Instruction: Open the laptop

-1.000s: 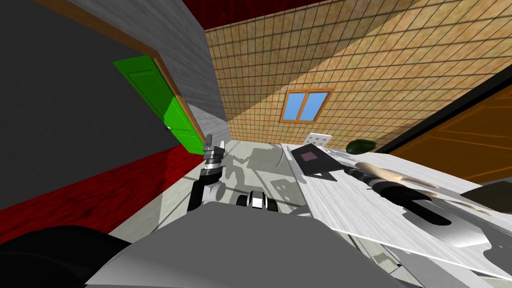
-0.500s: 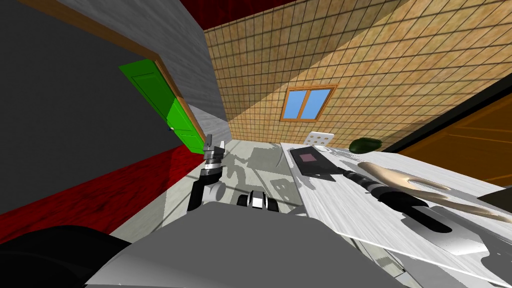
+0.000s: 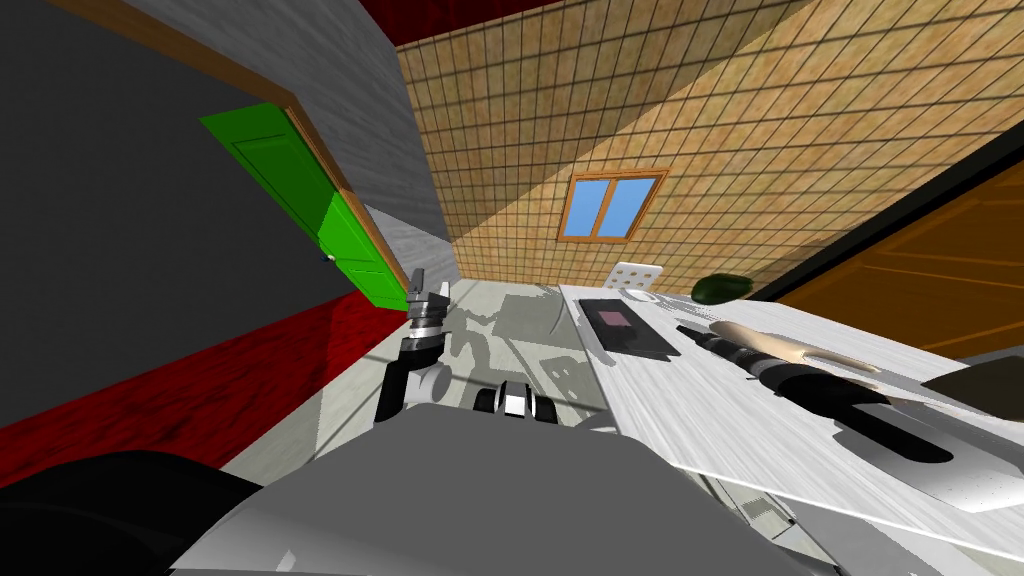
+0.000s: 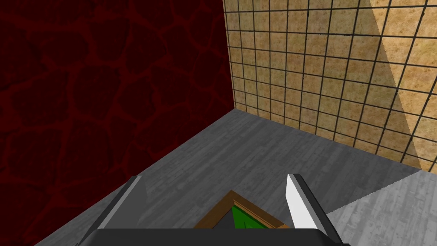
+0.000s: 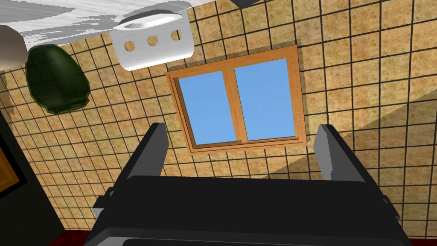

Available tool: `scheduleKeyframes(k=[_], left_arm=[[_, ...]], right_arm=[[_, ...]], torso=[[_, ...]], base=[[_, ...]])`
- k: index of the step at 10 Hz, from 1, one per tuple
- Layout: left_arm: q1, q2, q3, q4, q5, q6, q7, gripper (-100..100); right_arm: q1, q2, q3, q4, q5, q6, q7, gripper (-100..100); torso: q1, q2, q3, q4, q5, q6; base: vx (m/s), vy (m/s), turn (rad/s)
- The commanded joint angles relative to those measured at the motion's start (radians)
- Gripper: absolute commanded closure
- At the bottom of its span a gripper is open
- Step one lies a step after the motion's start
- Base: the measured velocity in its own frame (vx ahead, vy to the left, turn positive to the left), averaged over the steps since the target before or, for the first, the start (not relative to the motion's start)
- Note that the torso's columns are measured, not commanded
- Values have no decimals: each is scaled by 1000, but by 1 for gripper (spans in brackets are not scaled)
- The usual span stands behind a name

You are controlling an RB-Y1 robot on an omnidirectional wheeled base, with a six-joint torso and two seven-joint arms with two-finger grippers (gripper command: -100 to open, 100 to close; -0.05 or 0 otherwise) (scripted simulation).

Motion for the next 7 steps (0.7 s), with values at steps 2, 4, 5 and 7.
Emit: scheduleKeyframes(k=[2, 4, 5, 7], left_arm=[[0, 0, 0, 0, 0, 0, 0, 0], [0, 0, 0, 0, 0, 0, 0, 0], [0, 0, 0, 0, 0, 0, 0, 0], [0, 0, 0, 0, 0, 0, 0, 0]], right_arm=[[12, -25, -4, -11, -7, -1, -20, 0], [12, -25, -4, -11, -7, -1, -20, 0], [12, -25, -4, -11, -7, -1, -20, 0], [12, -25, -4, -11, -7, -1, -20, 0]], torso=[[0, 0, 0, 0, 0, 0], [0, 0, 0, 0, 0, 0], [1, 0, 0, 0, 0, 0], [1, -1, 0, 0, 0, 0]], base=[[4, 4, -4], [0, 0, 0], [0, 0, 0], [0, 0, 0]])
